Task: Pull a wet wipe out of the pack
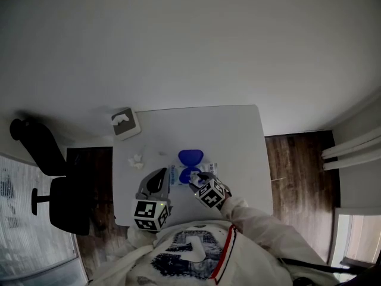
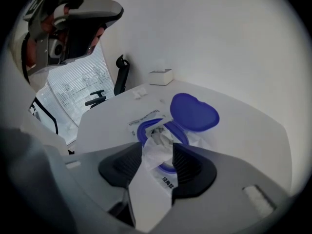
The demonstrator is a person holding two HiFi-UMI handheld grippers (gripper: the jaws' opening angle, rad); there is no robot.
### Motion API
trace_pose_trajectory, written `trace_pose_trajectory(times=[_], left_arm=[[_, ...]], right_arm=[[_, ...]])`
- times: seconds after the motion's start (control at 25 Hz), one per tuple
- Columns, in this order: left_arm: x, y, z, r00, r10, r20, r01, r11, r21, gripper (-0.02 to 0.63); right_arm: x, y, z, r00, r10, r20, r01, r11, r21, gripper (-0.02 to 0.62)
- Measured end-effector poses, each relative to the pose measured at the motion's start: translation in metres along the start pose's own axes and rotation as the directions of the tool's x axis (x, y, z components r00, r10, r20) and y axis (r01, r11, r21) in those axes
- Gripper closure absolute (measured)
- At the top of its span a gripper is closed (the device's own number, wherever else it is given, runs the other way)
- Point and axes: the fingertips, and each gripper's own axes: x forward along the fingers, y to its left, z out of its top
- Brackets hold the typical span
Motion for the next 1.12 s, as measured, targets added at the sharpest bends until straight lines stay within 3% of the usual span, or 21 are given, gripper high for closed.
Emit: trace_pose_trajectory(times=[0.72,1.12], left_arm=[[-0.0014,-0.0006,-0.0007,1.0,-0.004,-0.004,0.004,1.0,0.004,0.601],[-0.0036,-0.0015,-0.0013,1.0,0.004,0.0,-0.004,1.0,0.003,0.601]], right_arm=[[0.0048,-0.0043,-0.0083,0.998,-0.054,-0.015,0.055,0.998,0.029,0.562],[0.0044,-0.0053,-0.007,0.997,-0.071,-0.003,0.071,0.997,0.028,0.584]])
